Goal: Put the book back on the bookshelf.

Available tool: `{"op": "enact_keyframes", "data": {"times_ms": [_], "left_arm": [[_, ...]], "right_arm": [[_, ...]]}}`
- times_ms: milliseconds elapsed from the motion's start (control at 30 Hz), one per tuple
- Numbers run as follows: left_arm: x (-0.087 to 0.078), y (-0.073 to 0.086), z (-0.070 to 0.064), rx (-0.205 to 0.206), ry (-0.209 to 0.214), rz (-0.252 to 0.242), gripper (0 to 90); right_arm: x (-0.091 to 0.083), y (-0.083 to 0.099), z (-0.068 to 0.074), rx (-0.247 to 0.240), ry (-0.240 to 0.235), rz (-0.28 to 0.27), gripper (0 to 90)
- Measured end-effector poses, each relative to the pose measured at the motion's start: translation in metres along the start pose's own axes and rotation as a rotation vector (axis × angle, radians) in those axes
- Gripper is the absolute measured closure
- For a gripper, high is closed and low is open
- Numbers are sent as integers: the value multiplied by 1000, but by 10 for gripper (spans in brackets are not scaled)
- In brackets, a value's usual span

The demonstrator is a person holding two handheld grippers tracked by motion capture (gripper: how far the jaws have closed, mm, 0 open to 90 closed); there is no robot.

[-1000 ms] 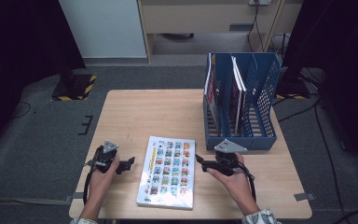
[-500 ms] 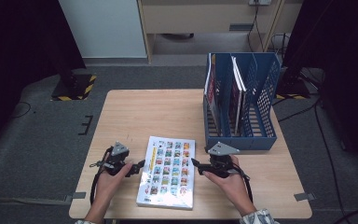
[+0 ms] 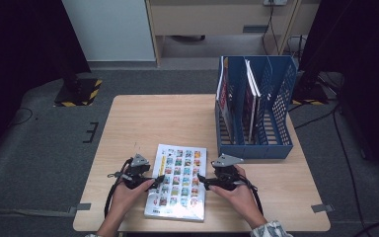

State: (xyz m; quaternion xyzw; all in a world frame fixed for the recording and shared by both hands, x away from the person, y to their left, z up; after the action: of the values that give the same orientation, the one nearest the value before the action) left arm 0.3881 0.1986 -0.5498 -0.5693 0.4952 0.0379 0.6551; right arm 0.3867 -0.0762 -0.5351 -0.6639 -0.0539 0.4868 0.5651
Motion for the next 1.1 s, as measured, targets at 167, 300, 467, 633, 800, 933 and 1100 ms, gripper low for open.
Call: {"op": "enact_keyframes", "data": {"times_ms": [167, 300, 467, 633, 800, 933, 1100], "left_arm": [[1, 0, 0, -13, 11, 0, 204], [3, 0, 0, -27, 25, 3, 205], [5, 0, 0, -45, 40, 4, 204], [7, -1, 0, -54, 51, 5, 194], [9, -2, -4, -50, 58, 6, 194], [12, -4, -5, -48, 47, 6, 165], [14, -4, -5, -44, 46, -5, 150]], "right_arm": [[6, 4, 2, 14, -19, 29, 225], [9, 6, 4, 22, -32, 47, 216], [14, 9, 5, 15, -42, 69, 208], [18, 11, 6, 15, -46, 87, 197], [20, 11, 8, 24, -58, 89, 194], [22, 11, 8, 36, -68, 91, 184], [24, 12, 8, 60, -80, 93, 175]]}}
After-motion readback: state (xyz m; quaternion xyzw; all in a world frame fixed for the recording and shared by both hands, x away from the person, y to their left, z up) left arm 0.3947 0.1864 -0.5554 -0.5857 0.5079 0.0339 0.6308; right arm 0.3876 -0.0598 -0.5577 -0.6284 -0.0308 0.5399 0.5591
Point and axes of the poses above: each handheld gripper's, and its own axes: x roughly forward along the jaws, y roughly out of its underside, z roughly to its left, the point moved 4 cm from there along x, roughly forward along the jaws, and after that the axes turned 1 degree about x, right-handed, at the moved point
